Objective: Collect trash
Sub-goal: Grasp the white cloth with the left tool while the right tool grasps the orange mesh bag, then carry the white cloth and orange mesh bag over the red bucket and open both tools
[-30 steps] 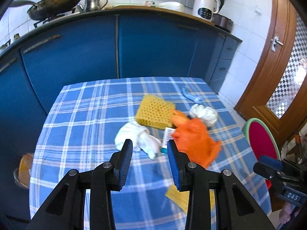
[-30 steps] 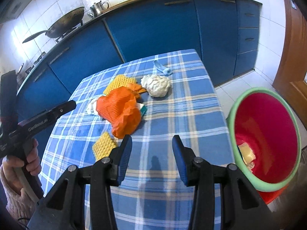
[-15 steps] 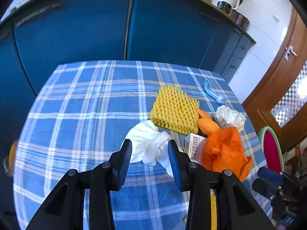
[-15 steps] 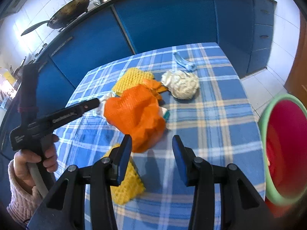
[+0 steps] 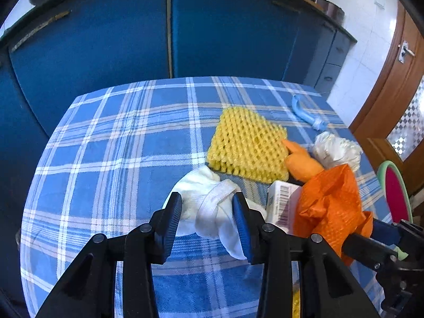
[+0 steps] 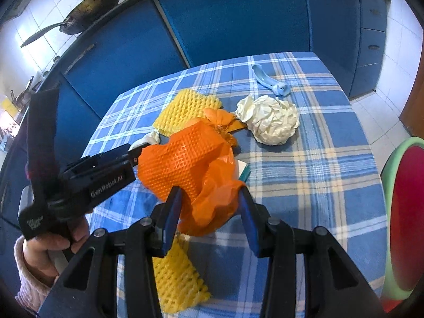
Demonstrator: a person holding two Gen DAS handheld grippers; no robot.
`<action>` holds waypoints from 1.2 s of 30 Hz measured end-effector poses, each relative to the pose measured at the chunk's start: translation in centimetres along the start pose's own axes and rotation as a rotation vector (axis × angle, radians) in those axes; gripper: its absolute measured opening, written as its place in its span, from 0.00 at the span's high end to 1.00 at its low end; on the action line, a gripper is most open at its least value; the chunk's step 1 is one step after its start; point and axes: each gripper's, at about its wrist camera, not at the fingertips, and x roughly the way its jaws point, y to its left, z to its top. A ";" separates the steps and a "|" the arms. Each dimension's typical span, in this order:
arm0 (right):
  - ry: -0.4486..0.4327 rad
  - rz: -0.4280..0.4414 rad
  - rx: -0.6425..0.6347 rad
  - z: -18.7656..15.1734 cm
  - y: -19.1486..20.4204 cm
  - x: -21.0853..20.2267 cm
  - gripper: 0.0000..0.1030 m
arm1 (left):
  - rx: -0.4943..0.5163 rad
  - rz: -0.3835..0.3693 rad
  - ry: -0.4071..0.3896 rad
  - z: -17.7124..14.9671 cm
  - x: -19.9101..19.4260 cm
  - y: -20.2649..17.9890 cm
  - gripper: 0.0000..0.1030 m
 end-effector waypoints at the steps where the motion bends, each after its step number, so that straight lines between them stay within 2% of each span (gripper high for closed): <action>1: 0.003 -0.002 0.001 0.1 0.0 0.3 0.56 | -0.006 -0.001 0.001 -0.1 0.1 0.1 0.60; 3: 0.008 -0.007 0.003 0.1 0.0 0.8 0.56 | -0.017 -0.007 -0.005 -0.1 0.2 0.3 0.61; 7: 0.023 0.012 0.032 -0.2 -0.3 1.9 0.58 | -0.035 -0.026 -0.016 -0.2 0.2 0.6 0.72; 9: 0.018 0.018 0.035 -0.5 -0.2 2.1 0.65 | -0.045 -0.041 -0.025 -0.4 0.1 0.8 0.75; 11: 0.009 0.025 0.025 -0.6 -0.1 2.1 0.79 | -0.048 -0.049 -0.033 -0.5 0.0 0.9 0.78; 14: -0.012 0.026 0.011 -0.9 0.0 1.6 0.93 | -0.053 -0.056 -0.040 -0.6 -0.4 0.9 0.83; 15: -0.020 0.029 0.012 -1.0 0.0 1.4 0.94 | -0.057 -0.059 -0.042 -0.7 -0.6 1.0 0.83; 19: -0.070 0.061 0.019 -1.6 0.0 -0.3 0.96 | -0.064 -0.091 -0.078 -1.1 -2.4 0.9 0.84; 24: -0.161 0.104 0.041 -2.3 0.1 -3.6 0.96 | -0.026 -0.093 -0.154 -1.6 -5.7 0.3 0.84; 36: -0.347 0.114 0.024 -3.3 -0.4 -11.5 0.96 | 0.063 -0.167 -0.252 -2.1 -12.6 -3.9 0.83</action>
